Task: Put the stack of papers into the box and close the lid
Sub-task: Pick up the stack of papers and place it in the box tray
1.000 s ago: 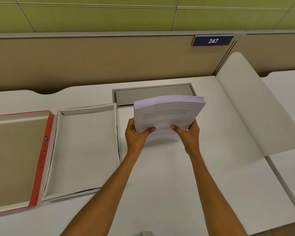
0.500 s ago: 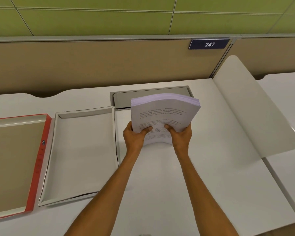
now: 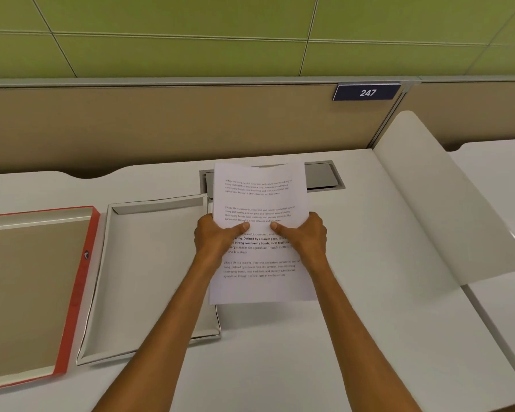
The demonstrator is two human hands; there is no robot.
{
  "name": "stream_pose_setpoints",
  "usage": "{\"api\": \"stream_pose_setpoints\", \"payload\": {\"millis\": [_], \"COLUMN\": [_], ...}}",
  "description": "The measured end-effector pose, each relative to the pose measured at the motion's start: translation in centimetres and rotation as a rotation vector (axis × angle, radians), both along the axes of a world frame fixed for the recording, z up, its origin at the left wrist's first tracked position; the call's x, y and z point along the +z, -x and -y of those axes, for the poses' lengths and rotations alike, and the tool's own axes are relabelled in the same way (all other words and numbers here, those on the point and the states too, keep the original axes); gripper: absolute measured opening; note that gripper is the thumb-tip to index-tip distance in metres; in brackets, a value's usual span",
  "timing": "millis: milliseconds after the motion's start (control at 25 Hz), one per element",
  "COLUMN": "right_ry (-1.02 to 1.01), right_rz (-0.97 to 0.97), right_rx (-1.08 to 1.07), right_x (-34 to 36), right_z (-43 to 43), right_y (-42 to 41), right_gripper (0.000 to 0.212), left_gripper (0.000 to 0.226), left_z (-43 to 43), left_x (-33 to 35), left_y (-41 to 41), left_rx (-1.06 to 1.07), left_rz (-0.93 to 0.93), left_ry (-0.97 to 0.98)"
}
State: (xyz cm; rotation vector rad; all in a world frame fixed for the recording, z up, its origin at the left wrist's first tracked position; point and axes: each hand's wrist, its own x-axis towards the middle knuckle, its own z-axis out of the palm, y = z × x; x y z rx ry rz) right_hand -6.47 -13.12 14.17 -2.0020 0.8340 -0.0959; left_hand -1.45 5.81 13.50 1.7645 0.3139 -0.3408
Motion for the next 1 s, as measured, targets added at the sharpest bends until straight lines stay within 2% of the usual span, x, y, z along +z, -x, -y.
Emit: {"api": "stream_pose_setpoints", "payload": {"millis": [680, 1000], "right_ry": [-0.084, -0.069], "right_rz": [-0.114, -0.193], "right_rx": [0.169, 0.196], "right_x": [-3.5, -5.9], "right_z": [-17.2, -22.0], "right_y": [-3.0, -3.7], "right_gripper": [0.072, 0.076], "left_gripper": [0.044, 0.045], "left_z": [-16.5, -20.7], "left_x": [-3.1, -5.5], "left_y": [-0.6, -0.7], "left_rx": [0.141, 0.149], "left_rz": [-0.112, -0.126], "left_ry": [-0.115, -0.140]}}
